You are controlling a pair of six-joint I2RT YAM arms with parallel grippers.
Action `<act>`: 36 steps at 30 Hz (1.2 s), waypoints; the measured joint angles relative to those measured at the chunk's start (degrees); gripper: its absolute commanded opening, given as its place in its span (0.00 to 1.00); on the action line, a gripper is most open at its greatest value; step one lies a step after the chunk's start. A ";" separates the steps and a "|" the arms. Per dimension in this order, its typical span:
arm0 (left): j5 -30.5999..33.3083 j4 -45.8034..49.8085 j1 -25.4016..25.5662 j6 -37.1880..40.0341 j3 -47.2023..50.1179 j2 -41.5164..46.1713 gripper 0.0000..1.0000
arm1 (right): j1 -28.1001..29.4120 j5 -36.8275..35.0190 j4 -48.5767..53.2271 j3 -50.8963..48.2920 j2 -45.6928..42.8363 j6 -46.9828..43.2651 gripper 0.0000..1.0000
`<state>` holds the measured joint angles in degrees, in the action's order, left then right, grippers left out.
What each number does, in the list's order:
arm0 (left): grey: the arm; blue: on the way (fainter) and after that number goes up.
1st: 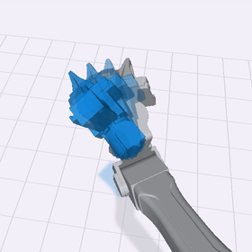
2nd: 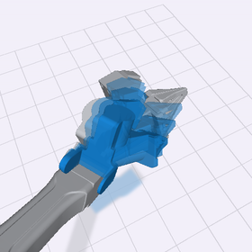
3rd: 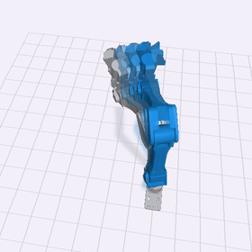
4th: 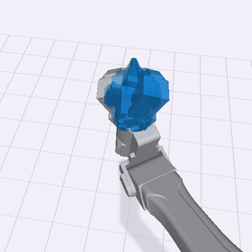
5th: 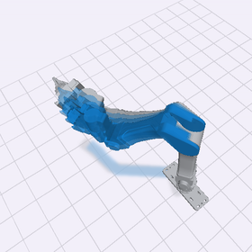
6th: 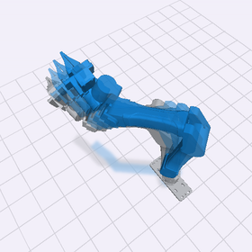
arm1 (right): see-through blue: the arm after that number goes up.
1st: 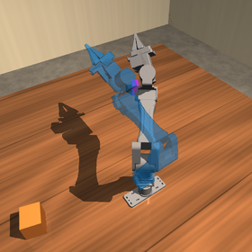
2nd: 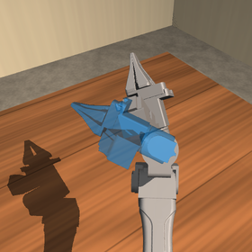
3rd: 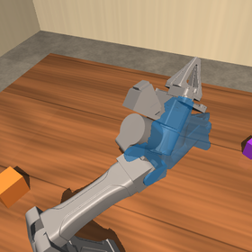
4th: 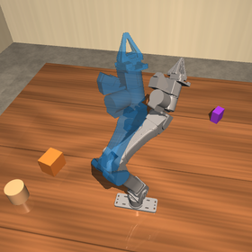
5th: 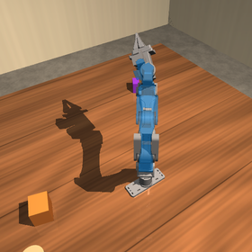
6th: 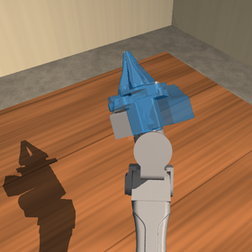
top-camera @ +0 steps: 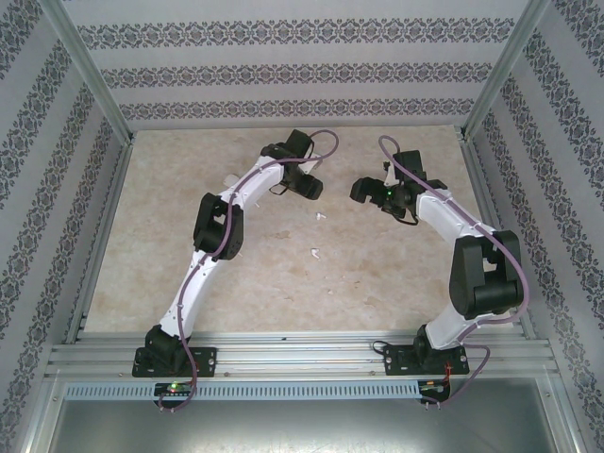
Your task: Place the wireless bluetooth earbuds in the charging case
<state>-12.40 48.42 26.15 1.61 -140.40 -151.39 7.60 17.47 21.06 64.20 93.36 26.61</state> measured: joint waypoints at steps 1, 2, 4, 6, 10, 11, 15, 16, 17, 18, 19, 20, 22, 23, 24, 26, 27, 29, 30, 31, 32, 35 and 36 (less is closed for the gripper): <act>0.02 -0.04 0.00 0.09 -0.07 0.00 0.64 | 0.00 0.00 0.07 0.00 -0.07 0.00 0.98; 0.00 -0.04 0.00 0.17 -0.11 -0.04 0.60 | 0.00 0.00 0.20 0.00 -0.13 0.02 0.98; 0.22 -0.07 0.00 0.50 -0.11 -0.20 0.55 | 0.00 0.02 0.46 0.00 -0.42 0.04 0.98; 0.11 -0.07 -0.07 0.92 -0.11 -0.22 0.48 | 0.00 0.09 0.61 0.00 -0.79 0.07 0.98; -1.07 -0.02 -0.22 1.88 -0.07 -0.20 0.37 | 0.00 0.48 0.55 -0.13 -1.09 0.35 0.98; -1.79 -0.11 -0.24 2.23 0.24 -0.04 0.34 | 0.00 0.83 0.55 -0.31 -1.09 0.59 0.97; -4.15 -2.47 -0.24 4.11 7.19 3.72 0.30 | 0.00 2.78 0.61 -1.14 -1.09 2.21 0.97; -4.79 -3.06 -0.22 4.57 9.62 5.09 0.30 | 0.02 3.08 0.79 -1.20 -1.09 2.45 0.97; -5.60 -3.58 -0.11 5.22 12.83 6.93 0.29 | 0.02 3.30 1.07 -1.20 -1.09 2.67 0.96; -6.21 -4.35 0.07 6.03 16.37 8.94 0.29 | 0.02 3.58 1.53 -1.18 -1.09 2.69 0.96; -6.75 -4.79 0.24 6.64 18.99 10.43 0.29 | 0.02 3.85 2.03 -1.18 -1.07 2.80 0.94; -7.37 -5.38 0.50 7.30 22.18 12.31 0.29 | 0.02 4.33 2.78 -1.18 -1.07 2.93 0.93; -8.85 -6.64 1.11 8.17 28.17 15.82 0.29 | 0.02 5.46 3.69 -1.20 -1.07 3.23 0.91; -9.55 -7.85 1.31 8.55 31.45 17.66 0.29 | 0.02 6.40 3.93 -1.27 -1.07 3.39 0.90; -10.34 -9.11 1.55 8.79 35.12 19.80 0.29 | 0.02 7.43 4.00 -1.44 -1.07 3.56 0.90; -11.54 -12.26 1.68 9.14 41.99 23.87 0.30 | 0.07 9.33 4.02 -2.03 -1.07 3.98 0.91; -12.04 -13.94 1.77 9.25 45.66 26.21 0.30 | 0.07 10.19 4.02 -2.40 -1.07 4.37 0.91; -12.94 -16.96 1.77 9.46 51.93 30.45 0.31 | 0.37 11.54 4.07 -2.89 -1.07 4.79 0.91; -13.14 -18.27 1.77 9.60 54.45 32.24 0.31 | 0.59 12.02 4.11 -2.91 -1.05 4.96 0.91; -13.35 -19.43 1.77 9.68 56.68 33.97 0.31 | 0.94 12.41 4.02 -2.91 -1.03 5.01 0.91; -13.57 -20.55 1.77 9.84 58.82 35.65 0.30 | 1.42 13.00 3.96 -2.91 -1.03 5.14 0.91; -14.60 -23.39 1.77 10.43 63.65 39.65 0.30 | 3.54 15.13 3.72 -2.91 -0.81 5.88 0.88; -15.08 -24.26 1.77 10.58 64.89 40.76 0.30 | 4.46 16.00 3.41 -2.91 -0.68 6.19 0.86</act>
<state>-27.49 24.16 27.92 12.19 -75.50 -110.63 12.05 33.47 24.47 61.30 92.68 32.80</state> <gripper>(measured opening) 0.377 0.888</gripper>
